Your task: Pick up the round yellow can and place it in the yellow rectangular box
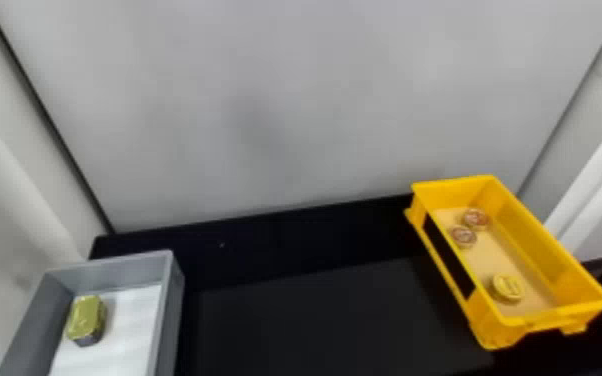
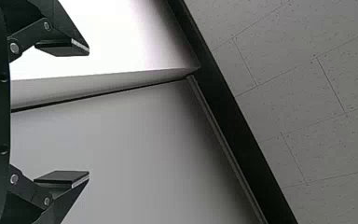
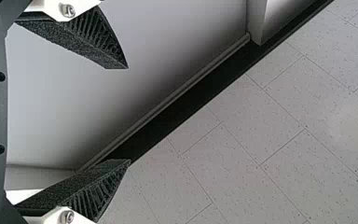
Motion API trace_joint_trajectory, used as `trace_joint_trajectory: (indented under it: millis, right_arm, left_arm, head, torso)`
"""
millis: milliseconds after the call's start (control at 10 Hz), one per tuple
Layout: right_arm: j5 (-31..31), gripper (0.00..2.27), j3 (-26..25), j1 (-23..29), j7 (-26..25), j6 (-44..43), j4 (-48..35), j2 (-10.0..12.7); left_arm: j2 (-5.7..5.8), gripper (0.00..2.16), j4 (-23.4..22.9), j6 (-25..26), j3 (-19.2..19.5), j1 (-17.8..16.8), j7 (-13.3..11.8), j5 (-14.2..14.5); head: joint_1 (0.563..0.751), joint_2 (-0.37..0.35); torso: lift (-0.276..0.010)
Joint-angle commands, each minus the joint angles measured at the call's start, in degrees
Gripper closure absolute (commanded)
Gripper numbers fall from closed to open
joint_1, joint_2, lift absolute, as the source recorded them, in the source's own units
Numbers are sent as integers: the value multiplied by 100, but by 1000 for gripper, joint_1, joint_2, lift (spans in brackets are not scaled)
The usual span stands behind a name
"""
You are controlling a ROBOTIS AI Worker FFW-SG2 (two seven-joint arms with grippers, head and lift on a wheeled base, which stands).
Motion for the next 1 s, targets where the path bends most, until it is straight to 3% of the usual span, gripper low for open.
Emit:
trace_joint_trajectory:
  millis: [0, 900]
  right_arm:
    - [-2, 62, -24, 25, -18, 0, 2, 2]
    - [-2, 61, -33, 104, -97, 0, -16, 11]
  left_arm:
    - [10, 314, -6, 14, -8, -11, 1, -1]
    - [10, 314, -15, 40, -16, -29, 1, -1]
  head:
    - [740, 18]
    - [740, 18]
  torso:
    - [0]
    - [0]
